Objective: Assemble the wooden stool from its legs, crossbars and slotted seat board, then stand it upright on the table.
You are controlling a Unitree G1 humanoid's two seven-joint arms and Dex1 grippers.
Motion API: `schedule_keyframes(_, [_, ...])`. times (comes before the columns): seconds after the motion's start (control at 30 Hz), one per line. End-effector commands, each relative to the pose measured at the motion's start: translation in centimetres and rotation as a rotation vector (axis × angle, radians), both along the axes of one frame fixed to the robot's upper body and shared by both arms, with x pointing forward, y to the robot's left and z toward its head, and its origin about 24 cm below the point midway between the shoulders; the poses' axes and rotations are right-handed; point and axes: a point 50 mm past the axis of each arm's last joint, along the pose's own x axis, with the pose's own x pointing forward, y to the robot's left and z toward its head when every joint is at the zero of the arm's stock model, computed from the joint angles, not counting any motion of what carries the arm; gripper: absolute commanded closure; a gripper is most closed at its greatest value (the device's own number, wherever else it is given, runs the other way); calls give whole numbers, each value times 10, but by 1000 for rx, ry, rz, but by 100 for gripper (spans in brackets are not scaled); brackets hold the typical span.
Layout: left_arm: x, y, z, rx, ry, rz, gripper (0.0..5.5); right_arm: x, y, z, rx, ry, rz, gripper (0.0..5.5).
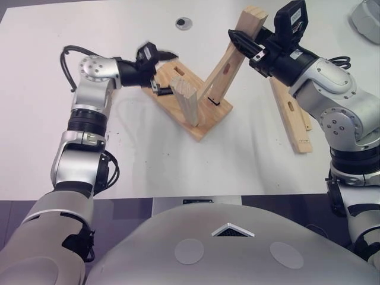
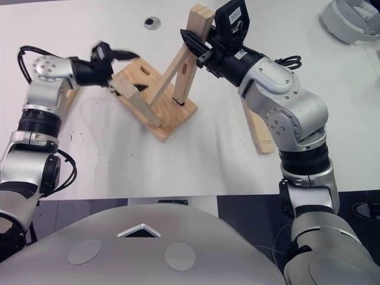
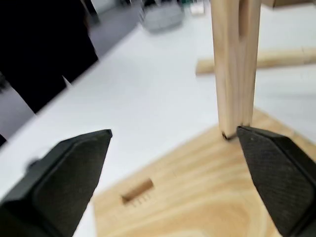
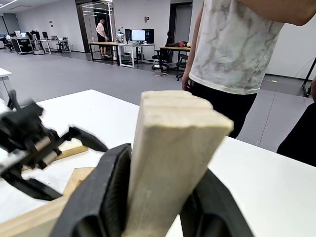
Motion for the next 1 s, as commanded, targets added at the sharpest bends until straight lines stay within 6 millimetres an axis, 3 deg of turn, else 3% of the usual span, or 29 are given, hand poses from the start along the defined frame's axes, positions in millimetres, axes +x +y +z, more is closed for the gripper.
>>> schedule_keyframes(0.03, [-3, -9, 40, -173, -94, 11, 85, -5, -27, -59, -184, 256, -125, 425])
schedule_keyframes(0.1, [-6, -23, 52, -241, -90, -32, 85, -5, -28, -61, -177, 268, -124, 425])
schedule_keyframes(0.33, [0, -60, 36, -202, -15, -133, 85, -3, -30, -68, -153, 298, -101, 425])
schedule_keyframes(0.6, [6, -70, 50, -256, -47, -161, 85, -4, -28, -74, -147, 310, -102, 425])
schedule_keyframes(0.83, [3, -84, 27, -174, -20, -199, 85, -3, -38, -92, -117, 383, -153, 425])
schedule_keyframes(1.0, [5, -81, 16, -126, -1, -186, 85, 0, -41, -92, -85, 391, -144, 425])
